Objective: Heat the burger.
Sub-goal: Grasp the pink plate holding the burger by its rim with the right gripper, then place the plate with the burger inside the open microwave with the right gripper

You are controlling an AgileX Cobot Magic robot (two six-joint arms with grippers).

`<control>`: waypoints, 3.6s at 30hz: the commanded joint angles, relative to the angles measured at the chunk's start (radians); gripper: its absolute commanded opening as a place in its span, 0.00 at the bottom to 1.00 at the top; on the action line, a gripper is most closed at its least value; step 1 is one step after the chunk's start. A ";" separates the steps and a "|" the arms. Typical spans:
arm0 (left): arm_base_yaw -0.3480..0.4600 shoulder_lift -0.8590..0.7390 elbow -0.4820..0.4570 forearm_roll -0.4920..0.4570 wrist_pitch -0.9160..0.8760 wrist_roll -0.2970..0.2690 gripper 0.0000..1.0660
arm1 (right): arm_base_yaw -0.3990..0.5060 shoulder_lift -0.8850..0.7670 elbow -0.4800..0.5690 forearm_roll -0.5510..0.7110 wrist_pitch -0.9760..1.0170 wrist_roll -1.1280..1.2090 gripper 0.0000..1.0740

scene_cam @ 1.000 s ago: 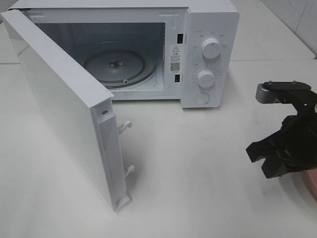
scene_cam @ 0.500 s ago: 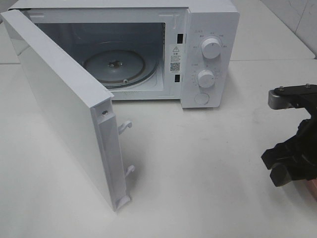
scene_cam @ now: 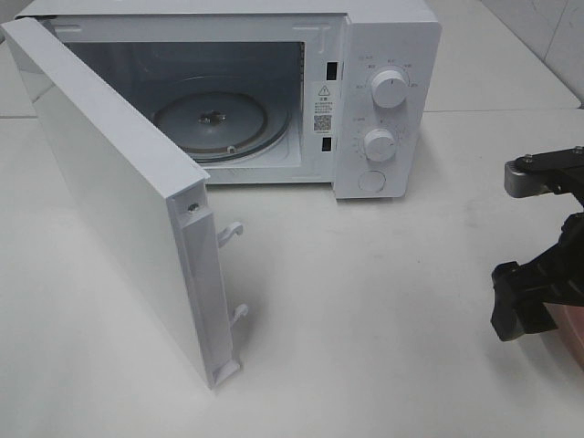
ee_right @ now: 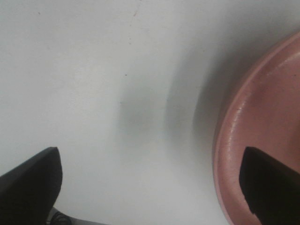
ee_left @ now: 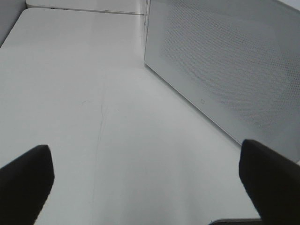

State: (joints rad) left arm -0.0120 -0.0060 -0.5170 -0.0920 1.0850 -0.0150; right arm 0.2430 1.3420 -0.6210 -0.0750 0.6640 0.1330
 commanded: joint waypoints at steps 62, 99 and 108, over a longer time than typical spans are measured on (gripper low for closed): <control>-0.002 -0.014 0.002 0.001 -0.015 0.004 0.94 | -0.179 0.386 -0.001 -0.088 -0.220 0.064 0.66; -0.002 -0.014 0.002 0.001 -0.015 0.004 0.94 | -0.093 0.380 -0.024 -0.254 -0.096 0.235 0.00; -0.002 -0.014 0.002 0.001 -0.015 0.004 0.94 | 0.003 0.380 -0.024 -0.408 -0.014 0.398 0.00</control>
State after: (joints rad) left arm -0.0120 -0.0060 -0.5170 -0.0920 1.0850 -0.0150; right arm 0.2210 1.7120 -0.6510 -0.4410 0.6230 0.4890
